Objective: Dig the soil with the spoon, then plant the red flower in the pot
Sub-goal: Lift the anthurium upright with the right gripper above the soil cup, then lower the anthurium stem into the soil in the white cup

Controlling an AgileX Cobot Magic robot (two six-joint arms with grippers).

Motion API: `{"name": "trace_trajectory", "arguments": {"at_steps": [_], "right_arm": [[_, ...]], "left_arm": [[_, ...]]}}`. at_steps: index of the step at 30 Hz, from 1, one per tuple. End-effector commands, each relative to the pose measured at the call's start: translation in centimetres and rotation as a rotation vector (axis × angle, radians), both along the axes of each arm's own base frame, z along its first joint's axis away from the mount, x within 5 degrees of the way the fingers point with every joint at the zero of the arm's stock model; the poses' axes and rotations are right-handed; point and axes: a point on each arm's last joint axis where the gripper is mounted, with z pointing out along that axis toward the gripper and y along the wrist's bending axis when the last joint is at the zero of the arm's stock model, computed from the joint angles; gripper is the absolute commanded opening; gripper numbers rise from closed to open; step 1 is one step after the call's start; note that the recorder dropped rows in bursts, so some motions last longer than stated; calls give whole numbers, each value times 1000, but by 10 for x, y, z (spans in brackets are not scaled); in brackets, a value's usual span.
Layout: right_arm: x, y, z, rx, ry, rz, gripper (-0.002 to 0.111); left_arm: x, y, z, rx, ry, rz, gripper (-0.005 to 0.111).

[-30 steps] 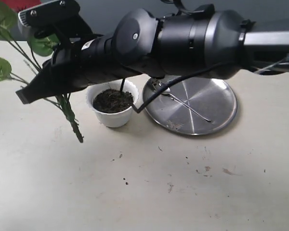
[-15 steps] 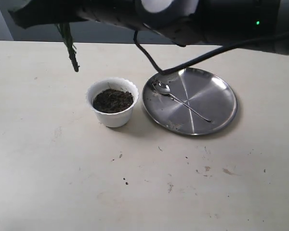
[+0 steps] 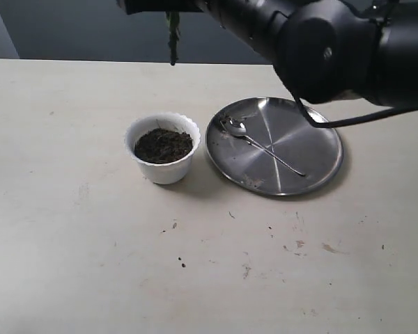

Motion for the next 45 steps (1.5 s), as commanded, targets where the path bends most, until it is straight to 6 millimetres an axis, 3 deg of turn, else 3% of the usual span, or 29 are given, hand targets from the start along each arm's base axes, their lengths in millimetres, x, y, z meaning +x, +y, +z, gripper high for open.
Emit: {"name": "trace_trajectory", "arguments": {"at_steps": [1, 9, 13, 17, 22, 31, 35, 39, 45], "right_arm": [[9, -14, -11, 76, 57, 81, -1], [9, -21, -33, 239, -36, 399, -1], [16, -30, -59, 257, -25, 347, -1], [18, -27, -86, 152, -39, 334, -1], [26, -25, -102, 241, -41, 308, -1], [44, -14, -160, 223, 66, 261, -1], [47, -11, -172, 206, 85, 268, -1], [57, -1, -171, 210, 42, 271, -1], [65, 8, -175, 71, 36, 276, -1]], "left_arm": [[0, 0, -1, -2, 2, 2, 0], [0, 0, -1, -2, 2, 2, 0], [0, 0, -1, -2, 2, 2, 0], [0, 0, -1, -2, 2, 2, 0], [0, 0, -1, -2, 2, 2, 0], [0, 0, -1, -2, 2, 2, 0], [0, 0, -1, -2, 2, 2, 0], [0, 0, -1, -2, 2, 2, 0], [0, 0, -1, -2, 2, 2, 0]]}}
